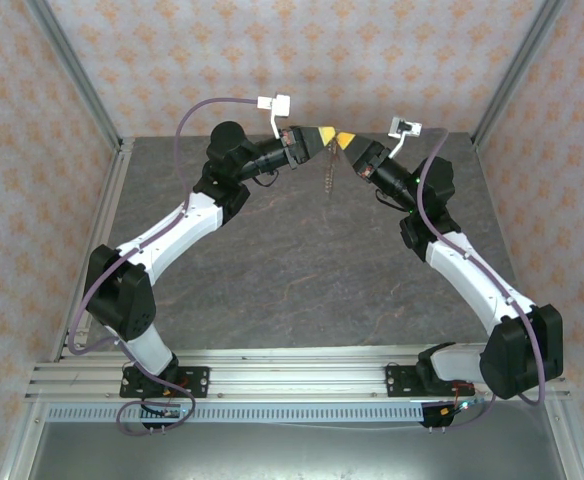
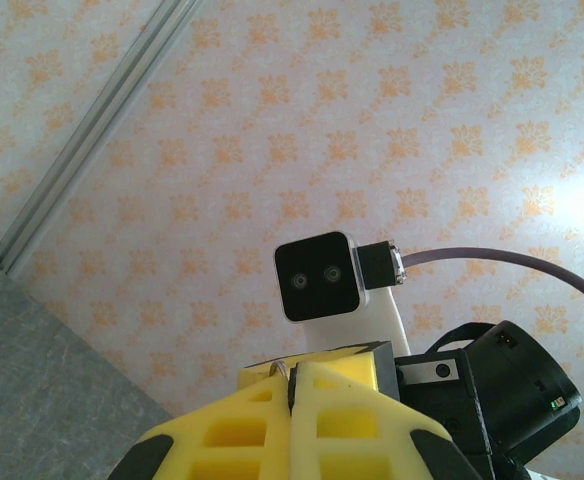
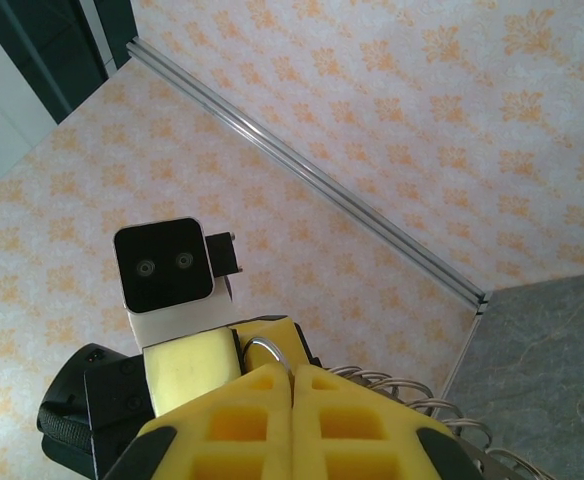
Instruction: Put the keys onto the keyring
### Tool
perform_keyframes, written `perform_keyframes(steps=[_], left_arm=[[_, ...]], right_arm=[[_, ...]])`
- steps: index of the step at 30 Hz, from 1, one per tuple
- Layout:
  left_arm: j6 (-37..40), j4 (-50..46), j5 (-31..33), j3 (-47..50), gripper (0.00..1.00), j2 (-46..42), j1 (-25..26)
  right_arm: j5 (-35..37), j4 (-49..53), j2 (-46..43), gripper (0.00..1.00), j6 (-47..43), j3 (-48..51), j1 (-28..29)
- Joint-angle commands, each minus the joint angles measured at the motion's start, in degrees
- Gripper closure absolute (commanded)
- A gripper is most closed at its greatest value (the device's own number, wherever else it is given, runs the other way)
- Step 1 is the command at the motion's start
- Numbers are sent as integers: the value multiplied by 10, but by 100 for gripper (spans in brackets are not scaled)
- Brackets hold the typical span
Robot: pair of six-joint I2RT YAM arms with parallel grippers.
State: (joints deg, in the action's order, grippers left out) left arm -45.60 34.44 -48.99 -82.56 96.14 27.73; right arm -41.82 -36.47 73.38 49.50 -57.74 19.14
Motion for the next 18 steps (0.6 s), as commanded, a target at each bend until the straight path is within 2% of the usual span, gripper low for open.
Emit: perform_keyframes(steps=[1,3,18], left_arm=[[1,35,-5,-19,100,-6,4],[1,35,-5,-19,100,-5,4],[1,35,-8,-19,100,0,8]], right_arm=[[-9,-16,-4,91,-6,-27,2],[-11,-16,-1,88,-5,-33,1],[-13,-31,9,89,4,-47,2]])
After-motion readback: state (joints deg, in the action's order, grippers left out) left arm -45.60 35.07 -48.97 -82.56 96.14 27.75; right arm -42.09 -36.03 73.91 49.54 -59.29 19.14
